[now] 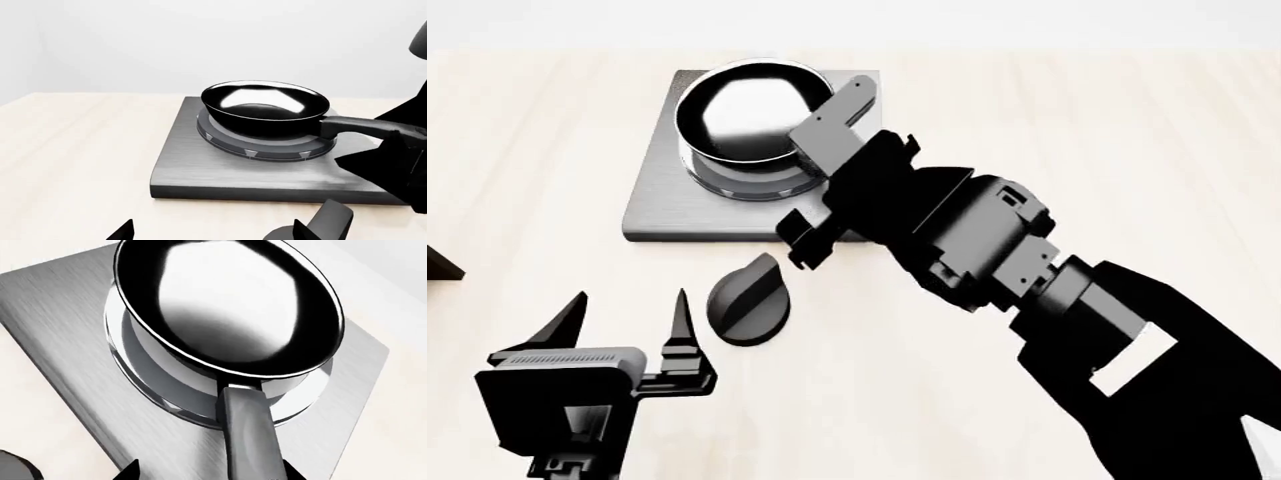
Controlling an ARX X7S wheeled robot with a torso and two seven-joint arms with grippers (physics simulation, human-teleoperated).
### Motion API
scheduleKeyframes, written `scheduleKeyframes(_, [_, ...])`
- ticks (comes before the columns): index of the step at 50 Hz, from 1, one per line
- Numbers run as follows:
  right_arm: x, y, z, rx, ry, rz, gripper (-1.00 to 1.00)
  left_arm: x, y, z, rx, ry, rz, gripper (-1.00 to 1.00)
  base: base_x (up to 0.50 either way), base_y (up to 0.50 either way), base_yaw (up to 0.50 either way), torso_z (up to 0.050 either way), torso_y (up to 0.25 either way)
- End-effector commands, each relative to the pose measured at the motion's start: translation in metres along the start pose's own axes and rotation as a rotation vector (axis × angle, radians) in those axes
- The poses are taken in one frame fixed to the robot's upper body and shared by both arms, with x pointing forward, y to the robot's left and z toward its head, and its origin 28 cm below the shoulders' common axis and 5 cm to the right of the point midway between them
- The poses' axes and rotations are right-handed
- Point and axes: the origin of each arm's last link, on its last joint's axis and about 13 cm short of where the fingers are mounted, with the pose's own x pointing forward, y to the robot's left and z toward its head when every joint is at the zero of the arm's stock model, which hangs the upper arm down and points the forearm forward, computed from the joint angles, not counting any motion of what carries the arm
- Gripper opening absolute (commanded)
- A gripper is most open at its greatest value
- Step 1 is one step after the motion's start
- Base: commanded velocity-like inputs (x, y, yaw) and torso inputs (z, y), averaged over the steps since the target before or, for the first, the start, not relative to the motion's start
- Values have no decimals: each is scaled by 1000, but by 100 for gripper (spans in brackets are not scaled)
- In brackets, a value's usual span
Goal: Turn on the stove and put the frying pan on it.
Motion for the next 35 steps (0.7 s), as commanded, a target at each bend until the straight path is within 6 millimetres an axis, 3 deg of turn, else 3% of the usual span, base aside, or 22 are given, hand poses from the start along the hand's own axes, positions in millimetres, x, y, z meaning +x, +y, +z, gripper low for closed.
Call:
scheduleKeyframes(1, [-16, -2, 11, 20, -48, 41, 100, 0, 0, 1, 2, -2, 0, 100, 0, 0, 0, 0, 0])
scheduleKeyframes(13, [-38, -9, 22, 29, -103, 41, 100, 0, -1, 3, 4, -6, 0, 100, 0, 0, 0, 0, 0])
scheduleKeyframes(24, [-86, -13, 23, 33, -256, 14, 100, 0, -1, 6, 8, -16, 4, 100, 0, 0, 0, 0, 0])
scheduleKeyframes(35, [-129, -12, 8, 28, -419, -146, 100, 2, 0, 16, 3, -63, 25, 100, 0, 0, 0, 0, 0])
